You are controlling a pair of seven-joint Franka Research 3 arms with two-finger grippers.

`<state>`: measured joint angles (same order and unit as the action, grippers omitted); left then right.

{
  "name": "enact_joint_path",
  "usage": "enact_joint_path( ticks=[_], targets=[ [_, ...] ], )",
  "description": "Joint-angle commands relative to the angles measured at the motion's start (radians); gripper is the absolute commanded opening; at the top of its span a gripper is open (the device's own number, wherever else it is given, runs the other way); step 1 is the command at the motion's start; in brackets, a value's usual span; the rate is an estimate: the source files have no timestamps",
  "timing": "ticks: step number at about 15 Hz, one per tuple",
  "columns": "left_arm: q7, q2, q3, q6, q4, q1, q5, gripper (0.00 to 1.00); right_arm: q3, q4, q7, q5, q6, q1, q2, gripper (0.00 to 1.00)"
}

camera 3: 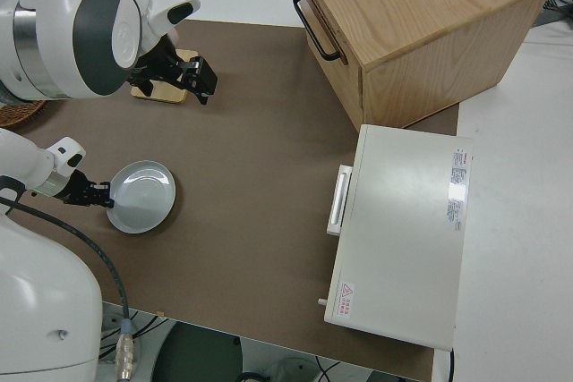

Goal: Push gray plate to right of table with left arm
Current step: 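Push the gray plate with the left gripper toward the toaster oven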

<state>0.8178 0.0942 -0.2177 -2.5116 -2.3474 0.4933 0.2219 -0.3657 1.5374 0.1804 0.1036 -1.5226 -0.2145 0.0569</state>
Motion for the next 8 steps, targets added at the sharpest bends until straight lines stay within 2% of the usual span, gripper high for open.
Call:
enact_joint_path(
  ticks=[1,8],
  targets=[
    [0.035,0.053,-0.018,-0.03,0.025,0.018,0.013,0.0,-0.004,-0.014,0.002,0.016,0.005,-0.006,-0.006,0.996],
    [0.063,0.082,-0.043,-0.036,0.065,0.024,0.011,0.0,-0.004,-0.014,0.002,0.016,0.005,-0.006,-0.006,0.996]
  ],
)
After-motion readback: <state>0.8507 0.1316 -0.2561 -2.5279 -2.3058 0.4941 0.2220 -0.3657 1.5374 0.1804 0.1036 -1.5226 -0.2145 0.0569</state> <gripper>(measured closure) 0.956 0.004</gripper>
